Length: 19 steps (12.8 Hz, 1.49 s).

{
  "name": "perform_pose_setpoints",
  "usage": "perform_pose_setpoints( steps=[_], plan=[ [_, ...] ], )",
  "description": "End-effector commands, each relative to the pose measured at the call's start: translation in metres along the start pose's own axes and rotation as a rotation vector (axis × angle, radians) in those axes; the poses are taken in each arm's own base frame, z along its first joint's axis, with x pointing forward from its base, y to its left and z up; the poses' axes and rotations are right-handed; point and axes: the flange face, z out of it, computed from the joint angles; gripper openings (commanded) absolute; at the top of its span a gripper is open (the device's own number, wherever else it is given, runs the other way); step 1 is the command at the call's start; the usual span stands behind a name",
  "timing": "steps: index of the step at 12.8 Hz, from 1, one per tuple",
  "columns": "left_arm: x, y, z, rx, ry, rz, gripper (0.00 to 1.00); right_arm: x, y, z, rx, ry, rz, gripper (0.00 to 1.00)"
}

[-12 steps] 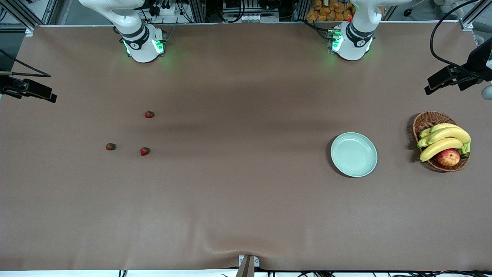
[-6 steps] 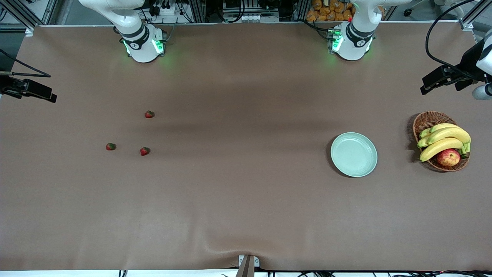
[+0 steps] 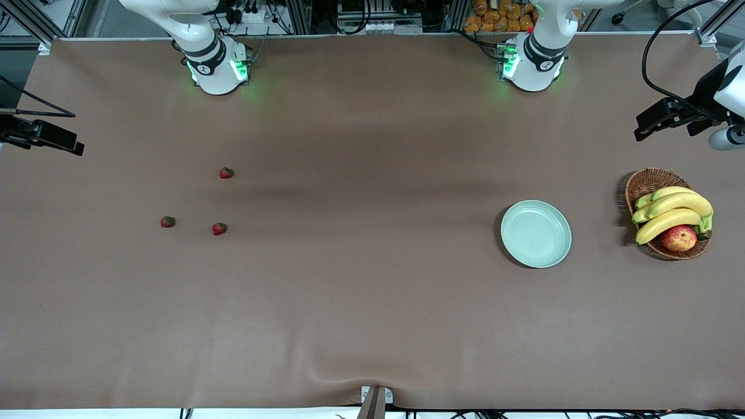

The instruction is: Collect all strawberries into plate

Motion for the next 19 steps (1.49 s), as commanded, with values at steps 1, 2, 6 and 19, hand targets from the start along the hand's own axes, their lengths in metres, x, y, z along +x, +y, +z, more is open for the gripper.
perform_pose_setpoints(
  steps=[1, 2, 6, 19],
  plan=[
    [-0.004, -0.004, -0.003, 0.023, -0.003, 0.01, 1.0, 0.006, 0.003, 0.006, -0.012, -0.01, 0.006, 1.0],
    [-0.003, -0.004, -0.003, 0.023, -0.002, 0.012, 1.0, 0.006, 0.002, 0.007, -0.015, -0.011, 0.004, 1.0],
    [-0.003, -0.004, -0.003, 0.022, 0.0, 0.011, 1.0, 0.031, -0.006, 0.038, -0.014, -0.057, -0.005, 1.0],
    [0.002, 0.0, 0.005, 0.02, 0.004, 0.014, 1.0, 0.092, -0.096, 0.36, -0.076, -0.224, -0.135, 1.0]
  ],
)
